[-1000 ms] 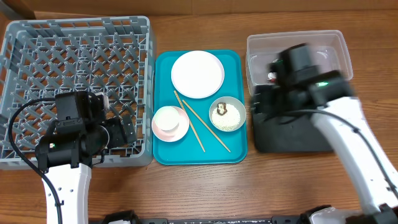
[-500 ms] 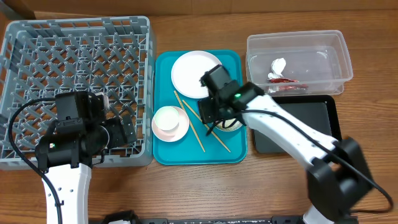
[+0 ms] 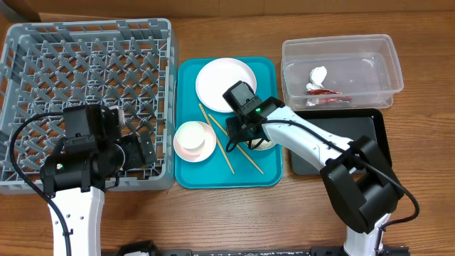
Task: Sort waste into correct bins and load items into the dishwasher
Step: 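Move the right gripper to the rice bowl and grasp its rim, then carry the bowl over the black tray and tip out the rice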
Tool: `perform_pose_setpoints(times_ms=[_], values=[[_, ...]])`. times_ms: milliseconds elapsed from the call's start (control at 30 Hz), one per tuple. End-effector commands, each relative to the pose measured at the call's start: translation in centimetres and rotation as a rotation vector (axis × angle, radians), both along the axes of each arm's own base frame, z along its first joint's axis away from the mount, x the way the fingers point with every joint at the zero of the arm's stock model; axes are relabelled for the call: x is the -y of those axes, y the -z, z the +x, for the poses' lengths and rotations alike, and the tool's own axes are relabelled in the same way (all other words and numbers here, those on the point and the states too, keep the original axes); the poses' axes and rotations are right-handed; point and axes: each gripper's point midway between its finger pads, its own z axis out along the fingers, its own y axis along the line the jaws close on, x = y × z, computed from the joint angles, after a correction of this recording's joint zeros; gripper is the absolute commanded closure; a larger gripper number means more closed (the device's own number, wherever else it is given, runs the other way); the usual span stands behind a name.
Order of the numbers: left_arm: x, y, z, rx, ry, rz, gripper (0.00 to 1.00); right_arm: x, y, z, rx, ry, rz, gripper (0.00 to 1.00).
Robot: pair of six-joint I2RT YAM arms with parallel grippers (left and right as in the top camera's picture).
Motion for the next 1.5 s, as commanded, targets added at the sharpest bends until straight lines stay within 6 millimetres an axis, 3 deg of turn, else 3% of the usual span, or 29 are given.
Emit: perform_pose_setpoints(times_ms=[0, 300, 367, 533, 767, 967, 1167, 1467], values=[[0.0, -0.9, 0.4, 0.027, 0.009, 0.000, 0.00, 0.2, 1.2, -0.3, -0.027, 0.039, -0.014, 0.67], [0.0, -0.9, 0.4, 0.027, 0.009, 0.000, 0.00, 0.4, 0.9, -0.4, -0.035, 0.043, -0.018, 0.95], [0.0, -0.9, 0.4, 0.027, 0.009, 0.000, 0.00, 0.4, 0.3, -0.5, -0.040, 0.043, -0.022, 0.96], [0.0, -0.9, 0.4, 0.027, 0.009, 0.000, 0.00, 0.2, -3.1, -0.3, -0.027, 0.042, -0.009, 0.96], [-0.1, -0.9, 0.4, 0.028, 0.009, 0.000, 0.01, 0.9, -9.9, -0.2, 0.033, 0.057, 0.078, 0.96], [-0.1, -0.9, 0.4, 0.027, 0.009, 0.000, 0.00, 3.7, -13.8, -0.4, 0.022, 0.111, 0.168, 0.96], [-0.1, -0.9, 0.4, 0.028, 0.009, 0.000, 0.00, 8.4, -13.7, -0.6, -0.114, 0.228, 0.217, 0.96], [-0.1, -0.9, 0.4, 0.028, 0.009, 0.000, 0.00, 12.6, -12.3, -1.2, -0.288, 0.251, 0.480, 0.96]])
